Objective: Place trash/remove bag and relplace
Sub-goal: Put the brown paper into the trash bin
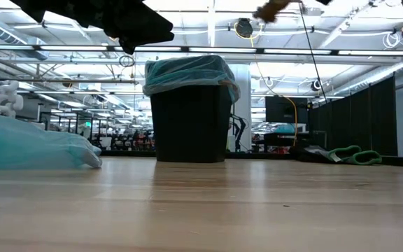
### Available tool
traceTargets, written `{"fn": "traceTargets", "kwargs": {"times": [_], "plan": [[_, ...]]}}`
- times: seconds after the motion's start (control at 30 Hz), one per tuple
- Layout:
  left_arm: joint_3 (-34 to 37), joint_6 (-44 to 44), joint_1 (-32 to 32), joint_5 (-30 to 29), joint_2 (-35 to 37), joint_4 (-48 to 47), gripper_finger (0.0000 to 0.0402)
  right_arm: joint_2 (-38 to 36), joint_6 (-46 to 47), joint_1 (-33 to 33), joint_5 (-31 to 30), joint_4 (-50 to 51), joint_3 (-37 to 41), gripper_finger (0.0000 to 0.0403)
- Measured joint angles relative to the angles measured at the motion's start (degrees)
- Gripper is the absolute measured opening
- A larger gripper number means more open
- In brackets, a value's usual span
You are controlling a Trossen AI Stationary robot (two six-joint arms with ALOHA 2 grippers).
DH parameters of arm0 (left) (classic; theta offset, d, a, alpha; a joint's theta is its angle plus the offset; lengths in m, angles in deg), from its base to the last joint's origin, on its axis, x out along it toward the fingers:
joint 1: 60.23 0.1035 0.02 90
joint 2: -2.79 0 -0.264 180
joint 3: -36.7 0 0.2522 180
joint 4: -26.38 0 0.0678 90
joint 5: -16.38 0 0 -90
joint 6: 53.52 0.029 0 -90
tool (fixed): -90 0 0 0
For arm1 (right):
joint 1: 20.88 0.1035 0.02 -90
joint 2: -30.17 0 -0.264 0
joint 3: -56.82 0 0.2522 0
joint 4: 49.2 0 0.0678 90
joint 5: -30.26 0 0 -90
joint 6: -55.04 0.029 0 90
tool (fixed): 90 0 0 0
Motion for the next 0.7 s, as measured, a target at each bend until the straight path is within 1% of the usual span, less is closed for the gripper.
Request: {"fn": "traceTargets", "kwargs": {"times": [0.07,0.2,0.27,0.37,0.43,0.5,0.6,0.7], "plan": [[0.0,-0.01,0.0,0.0,0.0,0.0,0.0141,1.75,-7.3,-3.31,3.11,-5.19,-1.67,0.0],[0.0,0.75,0.0,0.0,0.0,-0.02,0.0141,6.76,-18.65,-10.57,14.25,-15.7,-3.71,0.0],[0.0,1.85,0.2,0.0,0.0,-0.04,0.0141,9.99,-22.3,-14.02,19.36,-20.01,-4.84,0.0],[0.0,2.58,0.9,-0.02,0.0,-0.01,0.0141,15.57,-26.76,-18.91,27.61,-24.11,-6.63,0.0],[0.0,2.56,1.65,-0.02,0.0,-0.06,0.0141,19.44,-29.41,-21.53,32.03,-25.89,-7.85,0.0],[0.0,2.56,2.0,-0.06,0.0,-0.08,0.0141,22.84,-32.11,-23.56,34.13,-27.47,-9.42,0.0],[0.0,2.56,1.95,-0.09,0.0,-0.08,0.0141,26.58,-36.31,-25.59,34.34,-30.34,-11.26,0.0],[0.0,2.56,1.86,-0.07,0.0,-0.11,0.0141,29.38,-40.54,-27.0,34.43,-30.87,-12.17,0.0]]}}
